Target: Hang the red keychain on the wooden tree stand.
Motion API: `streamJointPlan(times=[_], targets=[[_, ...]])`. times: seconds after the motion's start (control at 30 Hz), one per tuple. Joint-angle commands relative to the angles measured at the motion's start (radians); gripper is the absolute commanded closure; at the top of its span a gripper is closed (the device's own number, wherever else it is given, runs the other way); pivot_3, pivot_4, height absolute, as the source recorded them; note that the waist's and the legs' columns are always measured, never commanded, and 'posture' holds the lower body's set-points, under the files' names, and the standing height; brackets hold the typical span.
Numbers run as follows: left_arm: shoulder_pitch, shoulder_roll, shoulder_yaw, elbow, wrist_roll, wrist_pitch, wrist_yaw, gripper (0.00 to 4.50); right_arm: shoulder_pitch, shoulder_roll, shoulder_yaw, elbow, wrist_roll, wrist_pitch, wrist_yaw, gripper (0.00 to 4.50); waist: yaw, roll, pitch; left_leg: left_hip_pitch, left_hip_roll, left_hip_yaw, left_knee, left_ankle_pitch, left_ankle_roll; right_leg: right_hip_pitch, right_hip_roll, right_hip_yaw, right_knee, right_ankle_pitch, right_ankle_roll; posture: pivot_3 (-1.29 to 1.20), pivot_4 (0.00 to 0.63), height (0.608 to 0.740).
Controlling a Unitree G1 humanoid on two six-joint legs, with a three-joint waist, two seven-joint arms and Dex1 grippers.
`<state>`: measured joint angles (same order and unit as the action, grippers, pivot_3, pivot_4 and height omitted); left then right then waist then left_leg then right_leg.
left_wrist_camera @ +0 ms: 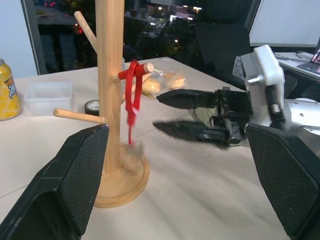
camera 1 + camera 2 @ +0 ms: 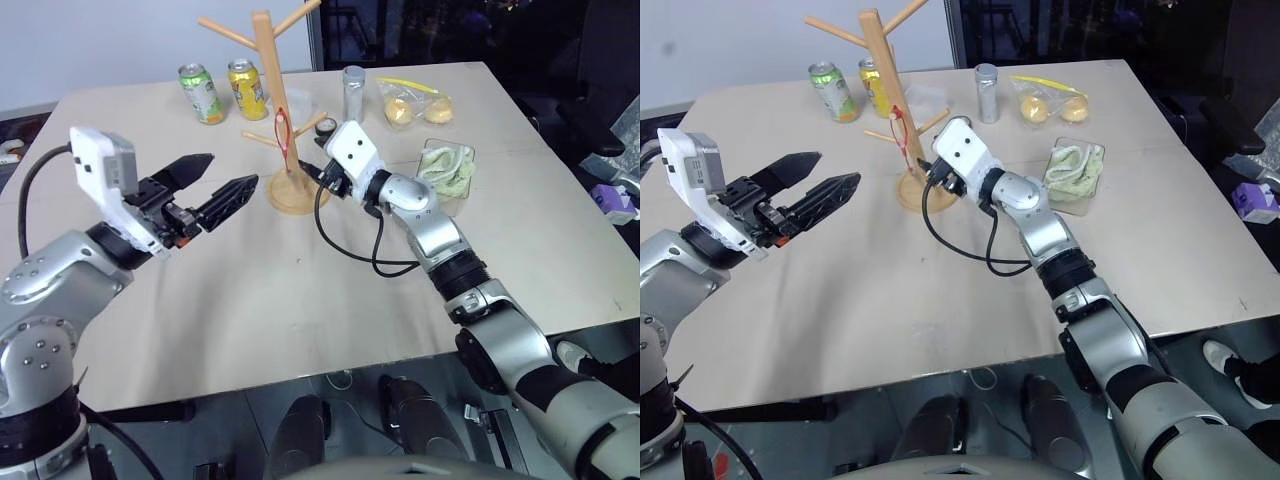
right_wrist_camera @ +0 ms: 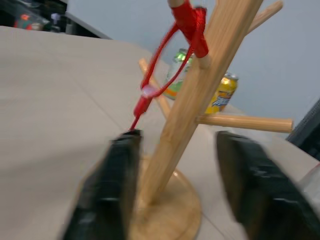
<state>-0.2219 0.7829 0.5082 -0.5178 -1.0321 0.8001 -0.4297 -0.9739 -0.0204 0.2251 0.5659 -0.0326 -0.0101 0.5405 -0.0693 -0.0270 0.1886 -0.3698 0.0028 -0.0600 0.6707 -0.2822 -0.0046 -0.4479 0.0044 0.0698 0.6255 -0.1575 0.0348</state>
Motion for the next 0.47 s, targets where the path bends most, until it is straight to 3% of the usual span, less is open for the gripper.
streamJointPlan(times=[0.03,0.07,0.3,0.47], targets=[[-0.034,0.04,-0.026,0.035,0.042,-0.021,-0.041,0.0,0.054,-0.065,-0.011,-0.167,0.047,0.088,0.102,0.35,0.002,0.0,0.0,0.0,0.0,0.0,0.0,0.0,0.0,0.0,0.0,0.0,0.0,0.0,0.0,0.0,0.15,0.74],[-0.041,0.056,-0.035,0.052,0.059,-0.019,-0.054,0.0,0.078,-0.096,-0.018,-0.221,0.064,0.128,0.137,0.08,0.002,0.0,0.0,-0.001,0.0,0.0,0.0,0.0,0.0,0.0,0.0,0.0,0.0,0.0,0.0,0.0,0.15,0.74],[-0.079,0.254,-0.146,0.267,0.247,-0.072,-0.288,0.0,0.195,-0.429,-0.153,-0.647,0.37,0.581,0.418,0.08,0.003,0.003,0.002,-0.002,-0.001,0.0,-0.001,0.0,0.0,-0.001,-0.001,0.0,-0.002,-0.002,0.0,0.0,0.15,0.74],[-0.174,0.308,-0.215,0.403,0.324,-0.137,-0.453,0.0,0.172,-0.557,-0.235,-0.771,0.542,0.825,0.452,0.08,-0.003,0.002,0.002,0.001,0.001,0.001,-0.002,0.0,0.0,0.0,0.002,0.0,0.0,-0.005,-0.004,0.0,0.15,0.74]])
